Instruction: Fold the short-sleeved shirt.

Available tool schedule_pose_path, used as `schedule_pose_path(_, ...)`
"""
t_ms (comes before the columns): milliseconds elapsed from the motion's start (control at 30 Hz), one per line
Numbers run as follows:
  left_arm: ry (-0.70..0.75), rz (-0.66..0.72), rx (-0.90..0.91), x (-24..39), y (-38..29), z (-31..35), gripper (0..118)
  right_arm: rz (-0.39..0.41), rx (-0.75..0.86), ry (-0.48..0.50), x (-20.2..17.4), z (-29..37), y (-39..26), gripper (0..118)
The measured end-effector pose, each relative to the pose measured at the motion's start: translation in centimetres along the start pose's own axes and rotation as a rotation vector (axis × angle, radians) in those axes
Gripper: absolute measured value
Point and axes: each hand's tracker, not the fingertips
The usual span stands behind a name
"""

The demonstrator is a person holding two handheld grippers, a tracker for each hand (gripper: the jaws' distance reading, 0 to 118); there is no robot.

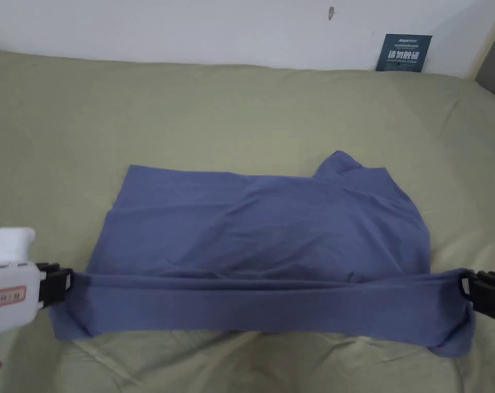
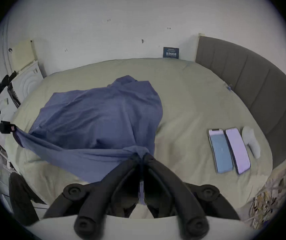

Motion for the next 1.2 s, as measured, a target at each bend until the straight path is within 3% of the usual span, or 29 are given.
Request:
schedule_pose_path(200,-0.021,0.034,-0.017,-0.1,4.7,-5.4,5,-0.004,-0.053,-0.01,0.8,-6.0,3.3,2)
schedule_pose_path(433,0.011,0.031,-0.079,0.4,5.3,-10.5,5,-0.013,-0.157,-0.002,1.1,-11.1,3.5,5)
schedule_pose_path(467,0.01,0.032,-0.081,0.3,4.9,-10.6,12,-0.027,-0.154,0.006,1.2,-11.3,3.2,19)
schedule_pose_path(500,-0.004,0.049,-0.077,0.0,4.7,-10.7,37,-0.061,-0.149,0.01,1.3,-11.1,2.9,49)
schedule_pose_path(533,-0.024,0.062,-0.063,-0.2,4.4,-10.6,37,-0.095,-0.145,0.011,1.5,-10.6,2.8,49)
schedule_pose_path(567,-0.011,0.078,-0.053,-0.5,4.0,-10.2,49,-0.109,-0.15,0.015,1.6,-10.1,2.5,64)
schedule_pose_path(633,0.015,0.09,-0.044,-1.0,2.9,-9.1,114,-0.09,-0.138,0.013,1.8,-8.0,1.4,117)
schedule_pose_path(700,0.033,0.089,-0.034,-1.5,2.0,-7.0,113,-0.088,-0.115,0.022,1.8,-5.7,-0.5,106)
schedule_pose_path(767,0.067,0.09,-0.022,-1.7,0.7,-4.8,109,-0.087,-0.117,0.019,1.8,-3.5,-2.6,107)
schedule_pose_path(800,0.077,0.09,-0.018,-1.8,-0.1,-3.9,98,-0.09,-0.112,0.021,1.8,-3.4,-1.4,102)
schedule_pose_path(833,0.079,0.09,-0.017,-1.9,-0.7,-3.2,52,-0.091,-0.114,0.018,1.7,-2.8,-1.6,76)
schedule_pose_path(867,0.074,0.09,-0.021,-1.8,-1.4,-2.6,1,-0.096,-0.114,0.01,1.7,-2.1,-2.3,37)
schedule_pose_path(900,0.079,0.095,-0.02,-1.4,-2.4,-2.1,0,-0.098,-0.106,-0.006,1.6,-1.7,-3.0,0)
schedule_pose_path(933,0.066,0.098,-0.03,-1.3,-2.9,-1.8,0,-0.098,-0.095,-0.041,1.4,-1.5,-3.3,0)
schedule_pose_path(1033,-0.024,0.118,-0.07,-0.3,-3.7,-2.0,1,-0.125,-0.15,0.011,1.6,-1.6,-4.7,0)
schedule_pose_path(1067,-0.034,0.111,-0.076,0.1,-3.7,-2.2,11,-0.124,-0.147,0.006,1.7,-1.4,-4.7,0)
schedule_pose_path(1100,-0.022,0.105,-0.08,0.6,-3.7,-2.6,38,-0.12,-0.151,0.004,1.7,-1.2,-4.8,0)
schedule_pose_path(1133,0.0,0.096,-0.09,0.1,-3.4,-3.9,92,-0.119,-0.153,0.005,1.7,-1.1,-4.9,0)
schedule_pose_path(1167,0.047,0.088,-0.108,0.1,-3.4,-4.8,109,-0.122,-0.153,0.013,1.8,-1.0,-5.1,0)
schedule_pose_path(1200,0.079,0.089,-0.113,0.3,-3.4,-5.4,109,-0.123,-0.155,0.018,1.7,-1.2,-4.9,0)
